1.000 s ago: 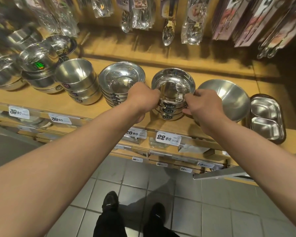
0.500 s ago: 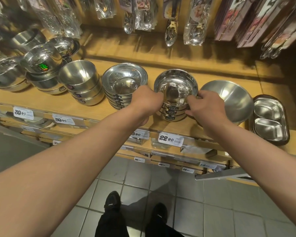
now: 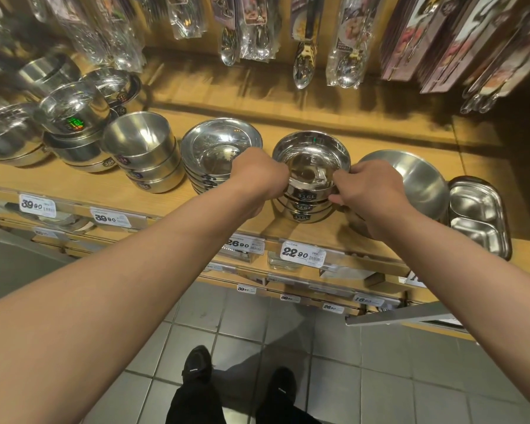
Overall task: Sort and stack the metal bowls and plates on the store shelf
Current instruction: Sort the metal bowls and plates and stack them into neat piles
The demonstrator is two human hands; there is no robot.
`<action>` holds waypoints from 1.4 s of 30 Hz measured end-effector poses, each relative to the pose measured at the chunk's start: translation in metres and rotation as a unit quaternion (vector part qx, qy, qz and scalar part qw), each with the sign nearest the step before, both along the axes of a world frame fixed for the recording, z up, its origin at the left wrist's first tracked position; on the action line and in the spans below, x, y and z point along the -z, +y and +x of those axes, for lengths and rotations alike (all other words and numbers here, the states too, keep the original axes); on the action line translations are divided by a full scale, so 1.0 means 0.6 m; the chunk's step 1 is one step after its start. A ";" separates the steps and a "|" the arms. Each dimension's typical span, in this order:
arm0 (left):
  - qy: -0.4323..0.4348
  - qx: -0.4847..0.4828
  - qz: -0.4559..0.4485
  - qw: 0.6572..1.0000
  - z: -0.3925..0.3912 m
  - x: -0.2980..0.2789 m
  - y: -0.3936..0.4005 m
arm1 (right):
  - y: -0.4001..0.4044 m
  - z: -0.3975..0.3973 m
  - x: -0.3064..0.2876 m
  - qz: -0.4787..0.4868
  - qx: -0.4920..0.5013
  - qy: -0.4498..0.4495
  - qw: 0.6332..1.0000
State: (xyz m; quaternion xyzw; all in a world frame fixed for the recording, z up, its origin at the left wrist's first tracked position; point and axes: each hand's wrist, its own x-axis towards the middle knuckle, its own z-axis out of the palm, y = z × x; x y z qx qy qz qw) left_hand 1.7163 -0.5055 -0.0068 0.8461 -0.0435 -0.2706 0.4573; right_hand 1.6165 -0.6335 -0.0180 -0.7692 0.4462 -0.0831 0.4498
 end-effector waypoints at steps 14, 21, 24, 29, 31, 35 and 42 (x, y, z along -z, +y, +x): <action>-0.018 0.009 0.013 1.000 0.005 0.006 0.000 | 0.006 -0.004 0.014 0.057 0.016 -0.027 0.998; -0.014 0.007 -0.002 1.000 0.006 0.010 0.004 | 0.005 -0.006 0.014 0.053 0.012 -0.030 0.998; -0.010 0.005 -0.006 1.000 0.007 0.010 0.005 | 0.003 -0.006 0.015 0.042 0.009 -0.026 0.999; -0.019 0.006 -0.007 1.000 0.003 0.009 0.008 | 0.000 -0.007 0.017 0.040 0.009 -0.031 0.999; -0.018 0.004 -0.009 1.000 0.002 0.010 0.008 | -0.001 -0.006 0.020 0.049 0.013 -0.035 0.998; 0.013 -0.002 -0.024 1.000 0.001 0.008 0.011 | -0.003 -0.008 0.021 0.060 0.014 -0.041 0.997; -0.036 0.016 -0.034 0.999 -0.012 -0.035 0.071 | 0.011 -0.030 -0.028 0.008 0.002 -0.047 0.999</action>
